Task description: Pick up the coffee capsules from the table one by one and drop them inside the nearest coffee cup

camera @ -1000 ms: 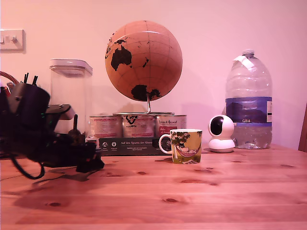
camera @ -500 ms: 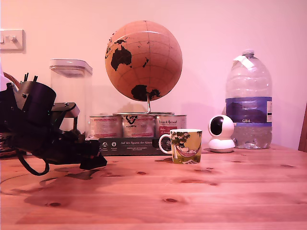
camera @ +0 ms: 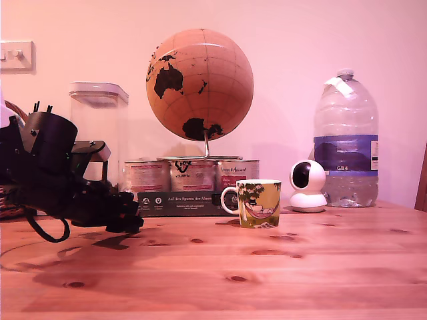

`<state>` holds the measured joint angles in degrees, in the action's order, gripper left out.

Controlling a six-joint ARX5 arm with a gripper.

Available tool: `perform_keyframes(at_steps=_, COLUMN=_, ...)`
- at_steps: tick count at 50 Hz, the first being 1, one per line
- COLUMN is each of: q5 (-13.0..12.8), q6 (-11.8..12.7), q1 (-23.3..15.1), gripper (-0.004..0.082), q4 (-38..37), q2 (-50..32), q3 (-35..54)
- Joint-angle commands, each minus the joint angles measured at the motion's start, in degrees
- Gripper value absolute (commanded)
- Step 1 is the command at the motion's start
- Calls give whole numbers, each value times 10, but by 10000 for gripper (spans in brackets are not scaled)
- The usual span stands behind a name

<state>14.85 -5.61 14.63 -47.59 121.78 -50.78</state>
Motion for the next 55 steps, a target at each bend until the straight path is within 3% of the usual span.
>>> perform_keyframes(at_steps=1, q5=-1, q6=-5, q1=2, gripper=158, q4=-4, q2=20, q3=-2)
perform_keyframes(at_steps=19, q5=6, q6=-6, q1=2, gripper=54, q4=-5, q2=20, q3=-2)
perform_keyframes(at_steps=32, q5=66, q6=-21, q1=2, gripper=54, q4=-6, q2=13, q3=3)
perform_keyframes(at_steps=41, q5=92, q6=-34, q1=2, gripper=54, q4=0, q2=-29, q3=25)
perform_keyframes(at_steps=48, q5=116, q6=-54, q1=2, gripper=54, q4=48, q2=-68, q3=31)
perform_keyframes(at_steps=55, q5=143, q6=-54, q1=3, gripper=54, q4=90, q2=-103, q3=32)
